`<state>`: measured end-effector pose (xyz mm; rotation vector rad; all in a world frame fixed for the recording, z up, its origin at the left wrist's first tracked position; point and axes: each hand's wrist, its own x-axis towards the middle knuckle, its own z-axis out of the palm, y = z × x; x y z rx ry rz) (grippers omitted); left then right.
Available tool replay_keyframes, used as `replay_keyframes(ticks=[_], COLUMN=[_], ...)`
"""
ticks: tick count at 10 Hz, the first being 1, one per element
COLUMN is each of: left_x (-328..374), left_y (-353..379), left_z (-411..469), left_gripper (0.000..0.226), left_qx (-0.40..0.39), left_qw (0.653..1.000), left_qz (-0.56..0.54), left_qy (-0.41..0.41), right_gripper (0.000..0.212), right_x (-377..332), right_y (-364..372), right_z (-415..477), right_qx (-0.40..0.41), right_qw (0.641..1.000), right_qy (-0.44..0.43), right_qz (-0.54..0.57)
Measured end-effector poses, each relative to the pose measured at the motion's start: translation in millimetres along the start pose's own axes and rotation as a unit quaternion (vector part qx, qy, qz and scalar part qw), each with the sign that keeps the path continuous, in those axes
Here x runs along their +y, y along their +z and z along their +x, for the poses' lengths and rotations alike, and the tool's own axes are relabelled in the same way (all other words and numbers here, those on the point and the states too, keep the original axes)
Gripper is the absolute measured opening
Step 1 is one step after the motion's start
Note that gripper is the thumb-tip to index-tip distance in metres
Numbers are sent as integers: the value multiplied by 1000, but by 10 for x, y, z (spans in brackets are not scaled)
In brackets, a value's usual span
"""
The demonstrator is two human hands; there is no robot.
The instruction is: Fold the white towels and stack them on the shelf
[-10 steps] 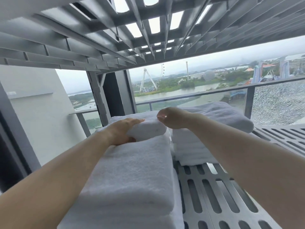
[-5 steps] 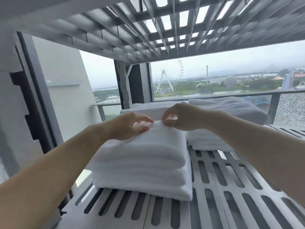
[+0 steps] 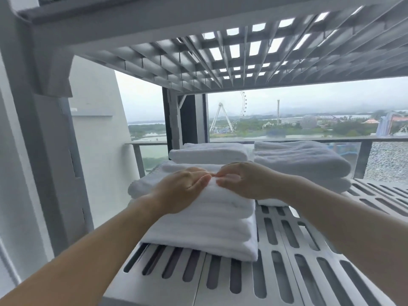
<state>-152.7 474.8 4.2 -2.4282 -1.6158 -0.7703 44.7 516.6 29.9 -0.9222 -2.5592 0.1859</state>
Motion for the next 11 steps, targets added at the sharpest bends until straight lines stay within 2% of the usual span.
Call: replay_keyframes(ticks=[1,4,5,7,10,11], left_x=[0,-5,21,50,321,480], left_y=[55,41,10,-29,-243,-327], left_z=[110,147,130,27,-320,-456], left_gripper=[43,49,42,50,52,51], left_qx=[-14,-35,-36,-34,-25,-1], left_qw=[1000,999,999,996,992,991], left_qz=[7,-6,4,54,107,124], left_qy=[-19,-26,-25,-67,-63,-45], right_gripper=[34,33,32,30,26,26], right_x=[90,113,93,35,-226,-410], right_y=[-14,-22,-39,-4,-77,-87], right_z=[10,34,21,-59,-491,-638], right_qx=[10,9,30,85,152,179], right_qw=[1000,999,999,995,986,982], right_qy=[12,27,30,46,64,56], right_qz=[16,24,16,26,-24,-31])
